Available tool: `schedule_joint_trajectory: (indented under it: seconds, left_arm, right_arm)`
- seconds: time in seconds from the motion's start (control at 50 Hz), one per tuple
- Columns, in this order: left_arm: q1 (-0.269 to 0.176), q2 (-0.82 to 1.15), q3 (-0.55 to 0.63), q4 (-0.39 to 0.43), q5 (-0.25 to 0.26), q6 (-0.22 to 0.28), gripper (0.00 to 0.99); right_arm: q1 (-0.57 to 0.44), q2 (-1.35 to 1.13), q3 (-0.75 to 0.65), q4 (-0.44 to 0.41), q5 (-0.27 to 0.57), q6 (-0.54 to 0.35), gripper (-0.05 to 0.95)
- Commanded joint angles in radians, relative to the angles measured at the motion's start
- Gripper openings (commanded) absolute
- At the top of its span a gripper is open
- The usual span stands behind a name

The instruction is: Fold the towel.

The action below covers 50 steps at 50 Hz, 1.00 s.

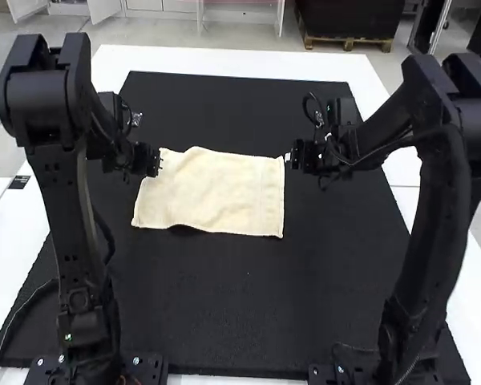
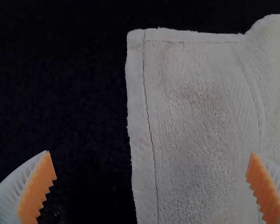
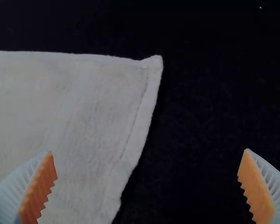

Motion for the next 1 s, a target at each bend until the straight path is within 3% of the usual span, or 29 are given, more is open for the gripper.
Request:
schedule_joint_trajectory:
  seconds: [0.0, 0.38, 0.98]
  left_arm:
    - [-0.006, 0.031, 0.047, 0.017, 0.015, 0.015, 0.961]
    - [-0.035, 0.096, 0.070, 0.092, 0.021, -0.001, 0.959]
    - [-0.025, 0.132, 0.105, 0.139, 0.024, -0.035, 0.951]
  right_arm:
    - [0.021, 0.030, 0.043, 0.007, -0.023, 0.032, 0.90]
    - [0.041, 0.145, 0.112, 0.032, -0.037, 0.055, 0.90]
    - [0.106, 0.275, 0.195, 0.055, -0.037, 0.055, 0.90]
